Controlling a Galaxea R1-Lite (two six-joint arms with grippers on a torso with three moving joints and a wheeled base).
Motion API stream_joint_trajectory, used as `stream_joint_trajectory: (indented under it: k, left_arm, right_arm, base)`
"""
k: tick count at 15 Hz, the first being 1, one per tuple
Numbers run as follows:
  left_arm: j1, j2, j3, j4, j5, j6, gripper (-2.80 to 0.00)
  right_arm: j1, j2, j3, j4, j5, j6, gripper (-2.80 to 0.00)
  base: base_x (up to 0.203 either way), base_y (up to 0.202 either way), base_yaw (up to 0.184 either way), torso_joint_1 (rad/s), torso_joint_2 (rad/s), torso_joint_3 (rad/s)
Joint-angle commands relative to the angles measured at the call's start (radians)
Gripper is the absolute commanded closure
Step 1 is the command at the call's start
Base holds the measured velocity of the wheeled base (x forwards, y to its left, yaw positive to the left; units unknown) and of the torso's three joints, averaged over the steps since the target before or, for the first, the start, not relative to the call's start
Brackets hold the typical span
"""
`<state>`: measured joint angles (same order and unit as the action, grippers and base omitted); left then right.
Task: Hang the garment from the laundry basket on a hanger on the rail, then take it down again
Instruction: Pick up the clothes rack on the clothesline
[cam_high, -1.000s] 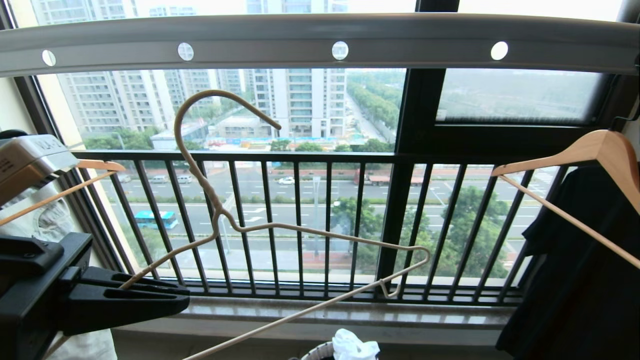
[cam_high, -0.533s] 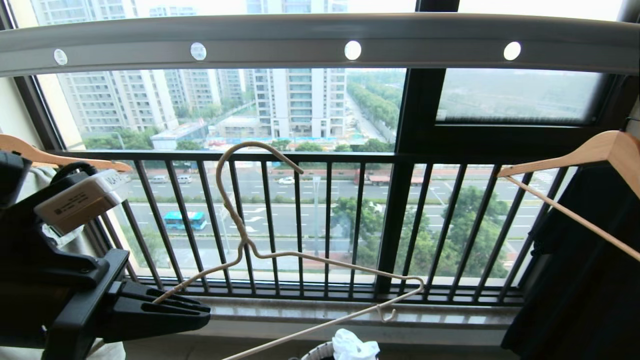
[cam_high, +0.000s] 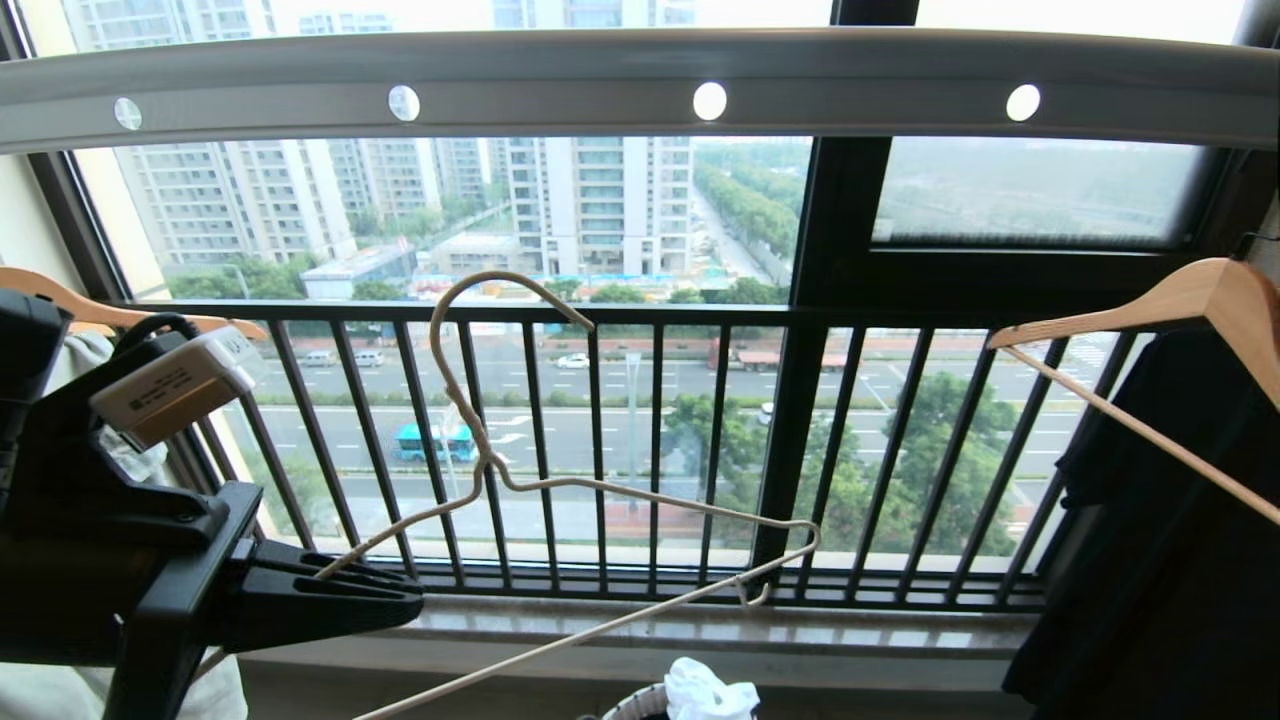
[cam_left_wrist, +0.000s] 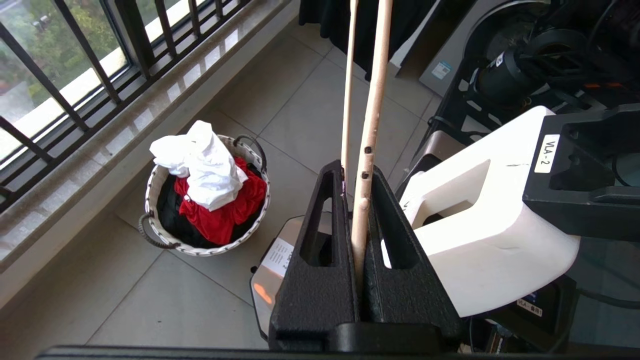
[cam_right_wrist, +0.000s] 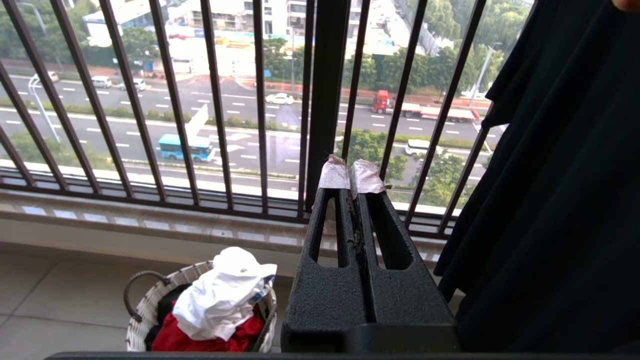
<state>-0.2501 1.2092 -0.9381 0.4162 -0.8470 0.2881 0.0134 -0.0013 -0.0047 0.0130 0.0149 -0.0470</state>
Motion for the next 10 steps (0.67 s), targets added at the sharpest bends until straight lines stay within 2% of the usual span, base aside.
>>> stream_joint_trajectory:
  k: [1,4,10]
  left_arm:
    - [0.030,0.006,-0.001,-0.008,-0.004,0.003,0.00]
    - [0.074,0.013,-0.002,-0.016,-0.004,0.005,0.00]
    - [0.118,0.004,-0.007,-0.054,-0.006,0.003,0.00]
  right_arm:
    - [0.000,0.001,0.000,0.001,0.000,-0.001,0.00]
    - [0.000,0.001,0.000,0.001,0.003,-0.017,0.00]
    - [0.000,0.001,0.000,-0.001,-0.001,0.009,0.00]
  base:
    - [0.000,0.000,0.000,0.000,0.00,0.000]
    - [0.000,0.000,0.000,0.000,0.00,0.000]
    - [0.000,0.000,0.000,0.000,0.00,0.000]
